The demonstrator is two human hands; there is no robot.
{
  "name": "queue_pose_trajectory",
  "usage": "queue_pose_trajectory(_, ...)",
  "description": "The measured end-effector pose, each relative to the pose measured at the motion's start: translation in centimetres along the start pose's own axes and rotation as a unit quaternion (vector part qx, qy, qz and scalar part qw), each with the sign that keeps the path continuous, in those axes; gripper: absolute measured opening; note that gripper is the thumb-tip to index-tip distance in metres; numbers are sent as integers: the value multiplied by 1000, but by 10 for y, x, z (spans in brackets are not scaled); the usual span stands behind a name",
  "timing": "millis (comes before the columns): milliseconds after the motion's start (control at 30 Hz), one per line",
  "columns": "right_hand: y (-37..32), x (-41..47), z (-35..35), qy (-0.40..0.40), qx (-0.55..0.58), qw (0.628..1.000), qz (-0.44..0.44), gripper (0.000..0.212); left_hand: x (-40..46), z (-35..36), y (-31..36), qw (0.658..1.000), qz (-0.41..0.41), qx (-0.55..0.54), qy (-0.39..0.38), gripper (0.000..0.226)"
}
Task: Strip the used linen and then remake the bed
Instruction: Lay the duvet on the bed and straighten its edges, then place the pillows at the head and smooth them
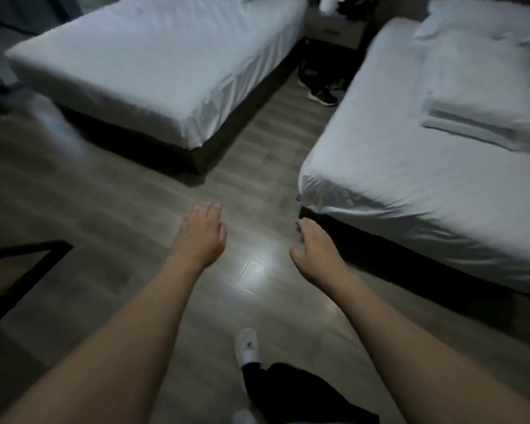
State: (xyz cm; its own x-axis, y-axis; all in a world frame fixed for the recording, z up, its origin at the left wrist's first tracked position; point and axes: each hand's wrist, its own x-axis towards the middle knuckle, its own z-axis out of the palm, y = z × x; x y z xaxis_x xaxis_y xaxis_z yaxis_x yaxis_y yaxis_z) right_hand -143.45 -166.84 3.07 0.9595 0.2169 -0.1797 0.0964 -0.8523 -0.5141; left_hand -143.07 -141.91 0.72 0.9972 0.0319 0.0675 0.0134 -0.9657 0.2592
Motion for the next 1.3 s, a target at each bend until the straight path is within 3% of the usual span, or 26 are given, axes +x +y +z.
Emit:
queue_pose_trajectory(267,-48,128,-35,104,69,985,120,52,188,-50,4,976,219,20,-5,48)
queue_pose_trajectory(367,-78,177,-50,143,83,978,129,55,253,-77,-2,966,256,2,30,46)
queue_pose_trajectory(700,-171,324,-79,215,88,951,205,59,449,-135,-51,913,407,6,22,53)
queue_pose_trajectory(833,-192,379,-111,252,84,941,211,58,537,-158,-58,912,407,-5,43,54)
queue_pose_trajectory(1100,-137,515,-155,283,86,922,248,57,693,-120,-16,902,431,-18,17,44)
queue_pose_trajectory(1300,-50,646,-219,243,114,928,258,57,836,-81,53,904,428,1,-17,46)
